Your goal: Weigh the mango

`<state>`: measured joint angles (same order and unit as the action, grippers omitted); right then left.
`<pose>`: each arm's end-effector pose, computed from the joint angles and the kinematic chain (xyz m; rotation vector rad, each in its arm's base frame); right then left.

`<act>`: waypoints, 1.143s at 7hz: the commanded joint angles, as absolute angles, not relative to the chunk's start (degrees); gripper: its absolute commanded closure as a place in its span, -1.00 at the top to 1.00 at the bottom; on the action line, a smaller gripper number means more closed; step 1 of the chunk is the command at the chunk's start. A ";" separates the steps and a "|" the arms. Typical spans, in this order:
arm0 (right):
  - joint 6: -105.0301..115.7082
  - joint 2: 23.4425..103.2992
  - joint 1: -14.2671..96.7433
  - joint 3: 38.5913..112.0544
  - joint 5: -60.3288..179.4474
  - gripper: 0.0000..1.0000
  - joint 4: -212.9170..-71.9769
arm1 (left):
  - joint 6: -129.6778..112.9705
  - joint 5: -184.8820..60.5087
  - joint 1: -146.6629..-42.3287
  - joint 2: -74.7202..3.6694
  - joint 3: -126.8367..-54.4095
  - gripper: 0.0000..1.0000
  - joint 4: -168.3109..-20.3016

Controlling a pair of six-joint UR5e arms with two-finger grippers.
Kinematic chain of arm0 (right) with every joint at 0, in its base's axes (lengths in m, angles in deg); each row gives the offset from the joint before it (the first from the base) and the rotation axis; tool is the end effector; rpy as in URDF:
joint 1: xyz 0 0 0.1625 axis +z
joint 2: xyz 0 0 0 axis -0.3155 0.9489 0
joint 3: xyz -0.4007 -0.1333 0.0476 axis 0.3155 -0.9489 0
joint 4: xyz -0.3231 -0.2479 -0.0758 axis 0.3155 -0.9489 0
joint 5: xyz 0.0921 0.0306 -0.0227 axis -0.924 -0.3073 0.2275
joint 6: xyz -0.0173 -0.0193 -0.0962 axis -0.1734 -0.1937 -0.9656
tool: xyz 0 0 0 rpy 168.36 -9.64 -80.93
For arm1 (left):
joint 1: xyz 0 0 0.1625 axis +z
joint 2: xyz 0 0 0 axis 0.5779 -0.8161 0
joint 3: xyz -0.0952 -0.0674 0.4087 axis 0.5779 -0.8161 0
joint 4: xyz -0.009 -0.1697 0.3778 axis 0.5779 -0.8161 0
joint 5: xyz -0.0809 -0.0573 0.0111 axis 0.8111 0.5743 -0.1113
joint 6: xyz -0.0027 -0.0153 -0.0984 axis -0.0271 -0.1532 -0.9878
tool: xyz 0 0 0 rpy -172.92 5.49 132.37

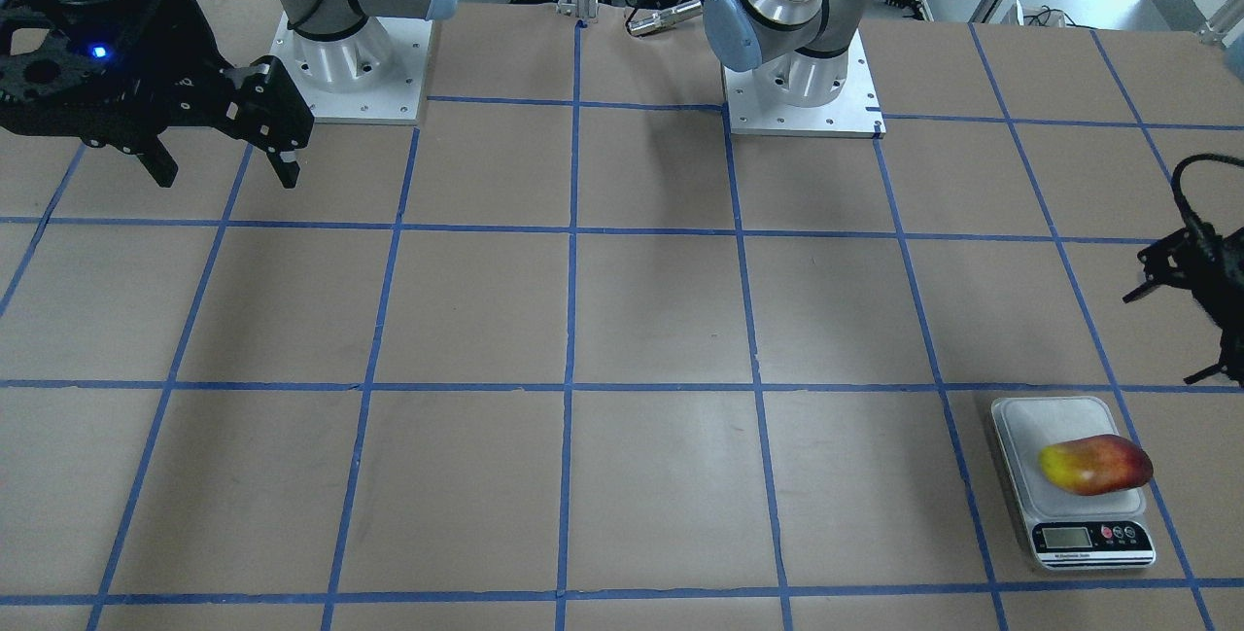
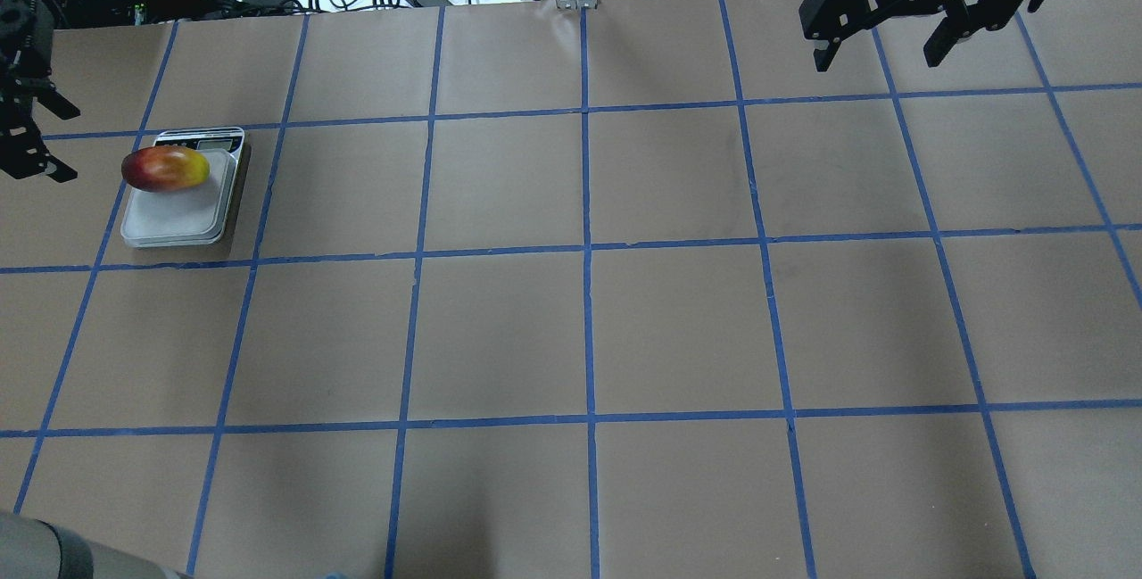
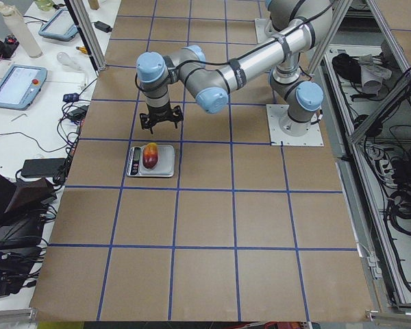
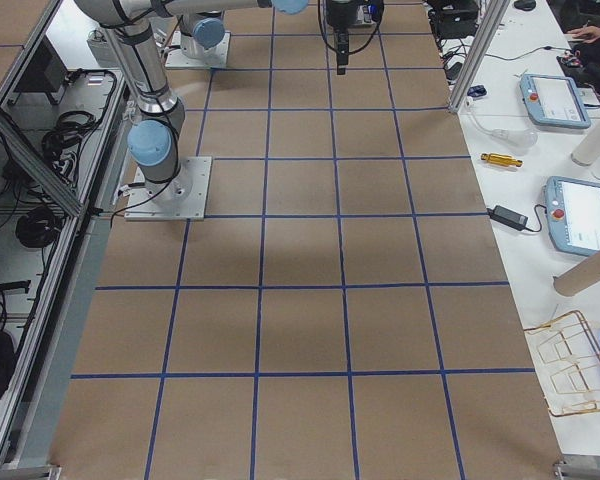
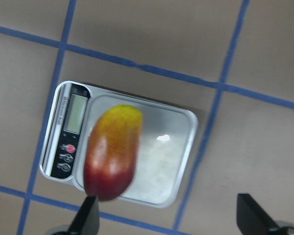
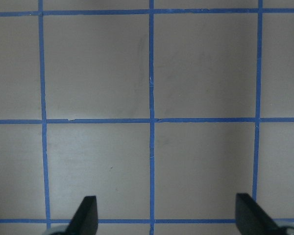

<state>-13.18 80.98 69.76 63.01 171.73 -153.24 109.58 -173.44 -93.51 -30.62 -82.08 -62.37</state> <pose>0.1182 -0.5196 0.5419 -0.0053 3.1271 -0.1197 0.1994 -0.5755 0.4230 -1.8185 -2.5306 -0.0081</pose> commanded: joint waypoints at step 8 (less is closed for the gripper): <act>-13.18 81.01 69.67 63.01 171.70 1.00 -153.24 | 43.83 -170.21 -107.68 -15.66 -82.89 1.00 -75.87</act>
<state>-13.19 80.97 69.73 63.01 171.70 -153.24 56.17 -170.57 -102.55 -15.52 -82.95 -77.51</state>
